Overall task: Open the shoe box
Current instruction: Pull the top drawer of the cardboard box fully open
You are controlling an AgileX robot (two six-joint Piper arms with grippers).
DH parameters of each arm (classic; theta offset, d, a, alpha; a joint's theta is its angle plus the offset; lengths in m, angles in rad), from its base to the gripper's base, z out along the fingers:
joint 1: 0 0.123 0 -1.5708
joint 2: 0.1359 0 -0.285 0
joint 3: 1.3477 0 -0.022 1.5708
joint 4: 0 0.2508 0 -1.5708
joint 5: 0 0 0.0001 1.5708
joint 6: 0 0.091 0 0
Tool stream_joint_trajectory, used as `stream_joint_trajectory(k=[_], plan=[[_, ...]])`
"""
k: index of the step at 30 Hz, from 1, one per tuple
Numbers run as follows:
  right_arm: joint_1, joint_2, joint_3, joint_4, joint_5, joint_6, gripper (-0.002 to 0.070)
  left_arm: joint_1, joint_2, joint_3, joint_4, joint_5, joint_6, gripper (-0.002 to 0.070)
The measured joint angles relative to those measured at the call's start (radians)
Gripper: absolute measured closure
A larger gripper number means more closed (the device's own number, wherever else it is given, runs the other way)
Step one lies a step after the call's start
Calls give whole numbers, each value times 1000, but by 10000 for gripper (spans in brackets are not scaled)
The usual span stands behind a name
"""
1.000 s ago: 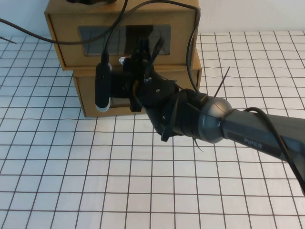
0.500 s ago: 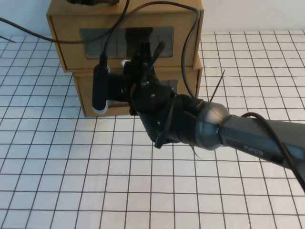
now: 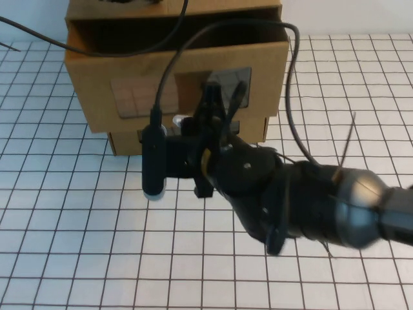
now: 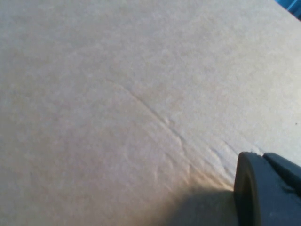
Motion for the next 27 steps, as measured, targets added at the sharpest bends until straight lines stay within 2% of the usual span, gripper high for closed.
stream_joint_trajectory(k=[10, 21, 27], plan=[[118, -178, 221, 66, 36, 55, 673, 0, 0, 0, -6, 9, -32, 677], [171, -200, 241, 242, 120, 57, 685, 0, 0, 0, -3, 11, -46, 677], [288, -265, 241, 282, 274, 59, 686, 0, -12, -3, 8, 13, -46, 677]])
